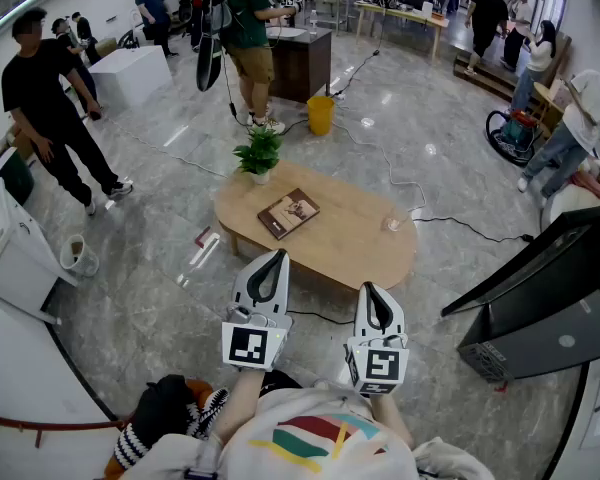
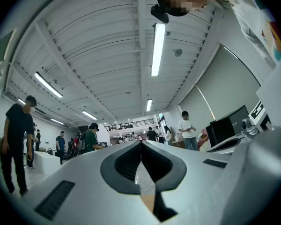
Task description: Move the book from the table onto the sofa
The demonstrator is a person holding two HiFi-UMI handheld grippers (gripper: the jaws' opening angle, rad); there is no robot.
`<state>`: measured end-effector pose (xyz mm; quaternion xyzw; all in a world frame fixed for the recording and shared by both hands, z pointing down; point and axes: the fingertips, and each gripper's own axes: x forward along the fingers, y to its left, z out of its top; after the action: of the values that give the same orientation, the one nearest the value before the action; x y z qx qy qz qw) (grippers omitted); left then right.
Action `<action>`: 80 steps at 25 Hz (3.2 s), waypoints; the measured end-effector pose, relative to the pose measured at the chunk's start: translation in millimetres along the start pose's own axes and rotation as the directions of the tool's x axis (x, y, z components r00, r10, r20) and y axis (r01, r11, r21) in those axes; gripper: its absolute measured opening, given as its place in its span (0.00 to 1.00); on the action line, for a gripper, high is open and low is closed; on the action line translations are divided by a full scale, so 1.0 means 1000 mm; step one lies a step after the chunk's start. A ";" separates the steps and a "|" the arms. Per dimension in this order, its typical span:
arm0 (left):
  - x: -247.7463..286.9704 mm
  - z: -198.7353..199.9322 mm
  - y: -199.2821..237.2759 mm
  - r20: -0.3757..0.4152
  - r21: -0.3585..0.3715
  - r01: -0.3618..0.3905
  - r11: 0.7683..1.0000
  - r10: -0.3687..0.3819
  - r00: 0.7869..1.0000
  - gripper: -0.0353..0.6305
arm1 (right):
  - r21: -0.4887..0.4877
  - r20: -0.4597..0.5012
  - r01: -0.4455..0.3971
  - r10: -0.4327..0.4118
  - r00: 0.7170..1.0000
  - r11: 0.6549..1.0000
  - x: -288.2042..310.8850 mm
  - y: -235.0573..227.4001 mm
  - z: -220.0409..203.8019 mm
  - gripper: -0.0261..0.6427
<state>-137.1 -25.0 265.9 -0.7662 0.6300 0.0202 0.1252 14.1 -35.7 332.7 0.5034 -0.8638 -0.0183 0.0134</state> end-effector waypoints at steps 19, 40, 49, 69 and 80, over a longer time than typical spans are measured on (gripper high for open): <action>0.000 -0.002 -0.018 -0.028 0.029 0.032 0.999 -0.031 0.999 0.06 | 0.040 -0.032 0.047 -0.046 0.998 0.998 -0.011 -0.009 -0.019 0.06; 0.065 -0.030 -0.022 -0.023 -0.018 0.086 0.996 -0.086 0.996 0.06 | 0.029 -0.114 0.233 -0.228 0.967 0.972 -0.004 -0.089 -0.047 0.06; 0.105 -0.064 0.035 -0.075 0.010 0.034 0.999 -0.033 0.997 0.06 | 0.045 -0.214 0.225 -0.211 0.954 0.973 0.056 -0.084 -0.080 0.06; 0.295 -0.174 0.229 -0.186 -0.124 0.069 0.990 -0.092 0.978 0.06 | -0.025 -0.279 0.186 -0.186 0.942 0.982 0.343 -0.044 -0.058 0.06; 0.333 -0.243 0.260 -0.340 -0.093 -0.029 0.995 -0.004 0.940 0.06 | 0.059 -0.435 -0.086 0.103 0.894 0.995 0.426 -0.028 -0.152 0.06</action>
<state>-351.6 -443.0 395.4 -0.7594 0.6451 -0.0812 -0.0225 -165.3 -422.9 485.1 0.4522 -0.8622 0.1127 0.1983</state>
